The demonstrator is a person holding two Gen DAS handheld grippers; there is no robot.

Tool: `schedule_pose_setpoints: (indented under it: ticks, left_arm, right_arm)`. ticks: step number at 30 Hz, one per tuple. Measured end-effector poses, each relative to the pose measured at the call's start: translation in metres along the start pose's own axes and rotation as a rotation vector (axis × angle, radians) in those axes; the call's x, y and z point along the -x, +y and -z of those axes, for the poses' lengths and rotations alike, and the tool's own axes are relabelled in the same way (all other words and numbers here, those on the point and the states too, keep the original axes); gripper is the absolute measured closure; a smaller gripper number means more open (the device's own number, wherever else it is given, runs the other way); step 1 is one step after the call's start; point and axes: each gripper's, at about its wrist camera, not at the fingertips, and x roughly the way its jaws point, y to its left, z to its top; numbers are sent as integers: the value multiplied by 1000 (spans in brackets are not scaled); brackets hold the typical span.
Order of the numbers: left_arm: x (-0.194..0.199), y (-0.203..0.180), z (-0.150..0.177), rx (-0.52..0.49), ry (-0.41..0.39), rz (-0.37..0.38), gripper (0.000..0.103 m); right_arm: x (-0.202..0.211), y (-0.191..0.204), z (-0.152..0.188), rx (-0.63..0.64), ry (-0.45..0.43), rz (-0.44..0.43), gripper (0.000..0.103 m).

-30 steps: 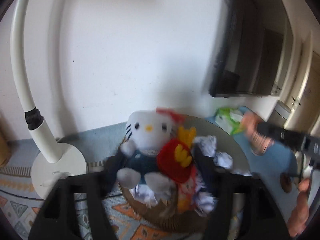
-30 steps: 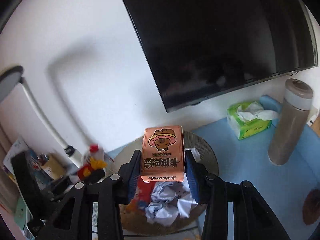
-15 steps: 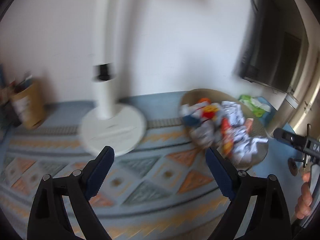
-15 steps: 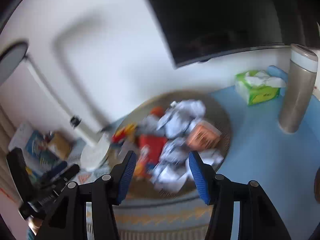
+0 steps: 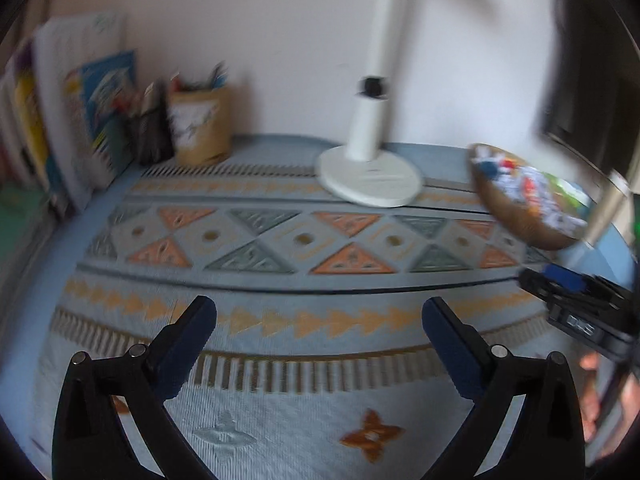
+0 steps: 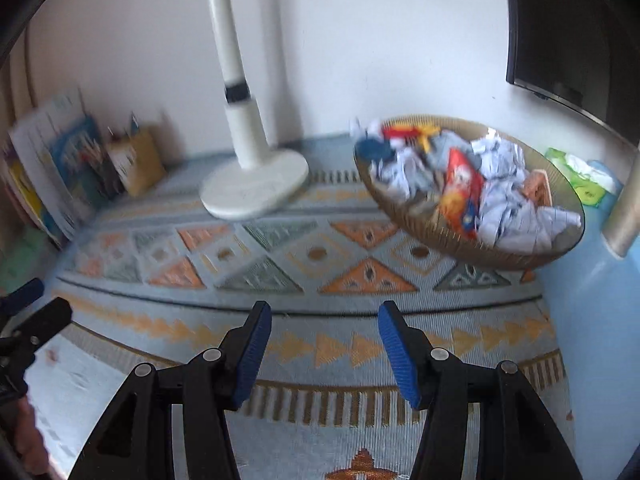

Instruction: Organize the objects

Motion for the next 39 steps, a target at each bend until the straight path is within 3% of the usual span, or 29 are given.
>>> schedule_pose_setpoints:
  ticks: [9, 11, 12, 14, 22, 33, 39]
  left_arm:
    - [-35, 20, 21, 105, 84, -59, 1]
    - [-46, 22, 25, 123, 162, -62, 1]
    - [-47, 17, 24, 93, 160, -96, 1]
    - [-55, 5, 26, 27, 197, -139, 1]
    - [-54, 2, 33, 0, 200, -126, 0]
    - [-53, 3, 34, -2, 200, -124, 0]
    - [-53, 5, 34, -2, 200, -123, 0]
  right_arm:
    - [-32, -2, 21, 24, 68, 10, 49]
    - [-38, 0, 27, 25, 83, 5, 46]
    - [-41, 1, 30, 28, 98, 10, 45]
    - [-41, 4, 30, 44, 99, 13, 32]
    - [-45, 5, 29, 42, 125, -12, 17]
    - [-51, 4, 29, 27, 155, 28, 0]
    - [-52, 6, 29, 30, 161, 32, 0]
